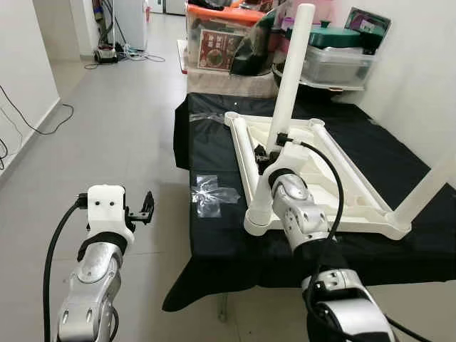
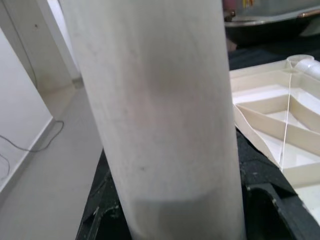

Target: Building children table

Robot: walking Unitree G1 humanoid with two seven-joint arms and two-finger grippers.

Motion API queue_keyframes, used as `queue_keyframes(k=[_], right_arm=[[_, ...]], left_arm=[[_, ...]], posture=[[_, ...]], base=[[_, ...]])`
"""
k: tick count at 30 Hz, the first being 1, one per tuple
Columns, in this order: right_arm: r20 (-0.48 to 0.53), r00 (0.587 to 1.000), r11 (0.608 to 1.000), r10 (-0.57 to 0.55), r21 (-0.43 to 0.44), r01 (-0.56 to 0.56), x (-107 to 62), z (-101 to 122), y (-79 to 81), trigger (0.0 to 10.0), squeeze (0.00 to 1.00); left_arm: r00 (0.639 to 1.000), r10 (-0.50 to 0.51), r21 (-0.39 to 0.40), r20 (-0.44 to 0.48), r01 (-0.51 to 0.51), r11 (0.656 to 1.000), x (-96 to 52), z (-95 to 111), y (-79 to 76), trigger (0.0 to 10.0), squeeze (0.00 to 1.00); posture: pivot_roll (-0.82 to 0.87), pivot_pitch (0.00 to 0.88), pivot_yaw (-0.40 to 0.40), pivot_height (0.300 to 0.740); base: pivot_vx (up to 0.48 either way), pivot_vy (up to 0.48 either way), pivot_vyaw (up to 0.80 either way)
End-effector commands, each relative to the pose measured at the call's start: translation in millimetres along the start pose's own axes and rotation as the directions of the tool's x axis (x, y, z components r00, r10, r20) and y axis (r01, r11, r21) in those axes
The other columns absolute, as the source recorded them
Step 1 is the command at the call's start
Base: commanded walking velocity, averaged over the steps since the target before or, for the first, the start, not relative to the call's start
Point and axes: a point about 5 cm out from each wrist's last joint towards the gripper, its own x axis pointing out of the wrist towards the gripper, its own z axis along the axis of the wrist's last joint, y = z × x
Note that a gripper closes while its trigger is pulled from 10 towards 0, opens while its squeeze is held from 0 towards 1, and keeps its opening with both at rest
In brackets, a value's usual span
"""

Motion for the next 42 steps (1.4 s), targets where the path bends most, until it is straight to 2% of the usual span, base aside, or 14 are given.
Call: queue_keyframes(k=[1, 4, 11, 14, 18, 19, 21, 23, 24, 25, 31, 32, 33, 42], right_arm=[[-0.103, 0.994, 1.0, -0.028, -0.008, 0.028, -8.2, -22, -6.9, 0.0, 0.0], [-0.091, 0.996, 1.0, 0.004, 0.028, -0.001, -12.5, -20, -3.2, 0.0, 0.0], [0.017, 0.98, 0.98, 0.197, 0.037, -0.198, -10.8, -12, -4.0, 0.0, 0.0], [0.084, 0.95, 0.953, 0.3, 0.015, -0.302, -16.2, -10, -10.5, 0.0, 0.0], [0.101, 0.923, 0.928, 0.371, -0.005, -0.372, -23.5, -11, -12.0, 0.0, 0.0], [0.086, 0.9, 0.904, 0.427, -0.026, -0.426, -28.8, -16, -11.4, 0.0, 0.0], [0.086, 0.9, 0.904, 0.427, -0.026, -0.426, -28.8, -16, -11.4, 0.0, 0.0], [0.066, 0.852, 0.855, 0.519, -0.04, -0.517, -36.4, -22, -11.2, 0.0, 0.0], [0.066, 0.852, 0.855, 0.519, -0.04, -0.517, -36.4, -22, -11.2, 0.0, 0.0], [0.067, 0.826, 0.829, 0.559, -0.042, -0.558, -37.1, -24, -13.1, 0.0, 0.0], [0.075, 0.762, 0.766, 0.643, -0.071, -0.639, -38.2, -26, -18.2, 0.0, 0.0], [0.072, 0.731, 0.734, 0.679, -0.087, -0.674, -39.9, -27, -19.7, 0.0, 0.0], [0.036, 0.664, 0.661, 0.747, -0.142, -0.737, -44.2, -32, -22.1, 0.0, 0.0], [-0.014, 0.611, 0.601, 0.791, -0.164, -0.782, -44.5, -35, -23.3, 0.0, 0.0]], left_arm=[[1.0, -0.006, 0.005, -0.012, 0.006, 1.0, -1.1, -5, -3.2, 10.0, 0.0], [1.0, -0.01, 0.004, -0.011, 0.01, 1.0, -0.4, -4, -3.5, 10.0, 0.0], [1.0, -0.017, 0.006, -0.007, 0.017, 1.0, 2.0, -3, -4.8, 10.0, 0.0], [1.0, -0.014, 0.007, -0.005, 0.014, 1.0, 2.0, -3, -4.0, 10.0, 0.0], [1.0, -0.012, 0.009, -0.004, 0.012, 1.0, 2.0, -3, -3.3, 10.0, 0.0], [1.0, -0.011, 0.011, -0.004, 0.011, 1.0, 2.2, -4, -2.9, 10.0, 0.0], [1.0, -0.011, 0.011, -0.004, 0.011, 1.0, 2.2, -4, -2.9, 10.0, 0.0], [1.0, -0.012, 0.013, -0.005, 0.012, 1.0, 2.6, -4, -2.0, 10.0, 0.0], [1.0, -0.012, 0.013, -0.005, 0.012, 1.0, 2.6, -4, -2.0, 10.0, 0.0], [1.0, -0.013, 0.013, -0.006, 0.013, 1.0, 2.8, -4, -1.5, 10.0, 0.0], [1.0, -0.012, 0.013, -0.008, 0.012, 1.0, 2.6, -4, 0.1, 10.0, 0.0], [1.0, -0.01, 0.013, -0.009, 0.011, 1.0, 2.2, -4, 0.8, 10.0, 0.0], [1.0, -0.007, 0.013, -0.011, 0.007, 1.0, 1.6, -5, 2.3, 10.0, 0.0], [1.0, -0.007, 0.014, -0.014, 0.007, 1.0, 1.6, -5, 4.0, 10.0, 0.0]], posture=[[0.14, 0.0, -0.153, 0.74], [0.13, 0.0, -0.145, 0.74], [0.12, 0.0, -0.144, 0.74], [0.12, 0.0, -0.144, 0.74], [0.12, 0.0, -0.144, 0.74], [0.12, 0.0, -0.142, 0.74], [0.12, 0.0, -0.142, 0.74], [0.12, 0.0, -0.137, 0.74], [0.12, 0.0, -0.137, 0.74], [0.12, 0.0, -0.136, 0.74], [0.13, 0.0, -0.14, 0.74], [0.13, 0.0, -0.139, 0.74], [0.13, 0.0, -0.138, 0.74], [0.14, 0.0, -0.135, 0.74]], base=[[0.0, 0.0, 0.0], [0.0, 0.0, 0.0], [0.0, 0.0, 0.0], [0.0, 0.0, 0.0], [0.0, 0.0, 0.0], [0.0, 0.0, 0.0], [0.0, 0.0, 0.0], [0.0, 0.0, 0.0], [0.0, 0.0, 0.0], [0.0, 0.0, 0.0], [0.0, 0.0, 0.0], [0.0, 0.0, 0.0], [0.0, 0.0, 0.0], [0.0, 0.0, 0.0]])
